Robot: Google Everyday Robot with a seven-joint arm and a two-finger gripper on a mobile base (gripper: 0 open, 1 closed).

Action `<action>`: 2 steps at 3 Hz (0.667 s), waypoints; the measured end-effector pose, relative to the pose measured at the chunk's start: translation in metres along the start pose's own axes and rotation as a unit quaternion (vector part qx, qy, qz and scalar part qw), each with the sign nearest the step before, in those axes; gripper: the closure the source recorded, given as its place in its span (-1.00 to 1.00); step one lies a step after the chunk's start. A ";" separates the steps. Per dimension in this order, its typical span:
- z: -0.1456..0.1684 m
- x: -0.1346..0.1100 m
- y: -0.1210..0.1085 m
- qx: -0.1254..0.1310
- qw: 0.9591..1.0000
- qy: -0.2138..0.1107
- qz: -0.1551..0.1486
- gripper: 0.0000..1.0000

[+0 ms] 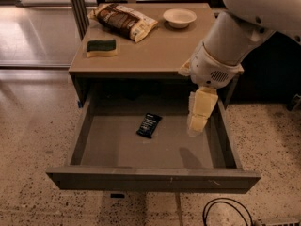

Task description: Pick rxbar blueberry from top drawer and place on counter

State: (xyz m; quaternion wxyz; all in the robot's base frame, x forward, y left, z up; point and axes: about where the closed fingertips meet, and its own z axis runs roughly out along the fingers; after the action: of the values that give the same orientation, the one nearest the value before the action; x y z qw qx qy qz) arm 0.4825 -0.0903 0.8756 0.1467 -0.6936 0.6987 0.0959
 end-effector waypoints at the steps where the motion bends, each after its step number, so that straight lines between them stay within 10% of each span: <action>1: 0.042 0.011 -0.014 -0.019 1.000 -0.006 0.001 -1.00; 2: 0.104 0.028 -0.034 -0.038 0.999 -0.019 -0.009 -1.00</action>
Offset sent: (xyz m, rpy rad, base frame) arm 0.0742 0.0122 -0.1815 0.0695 0.0924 0.0817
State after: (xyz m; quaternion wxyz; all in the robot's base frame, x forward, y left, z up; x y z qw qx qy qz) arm 0.5238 -0.0823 0.7707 0.1342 -0.7030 0.6855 0.1339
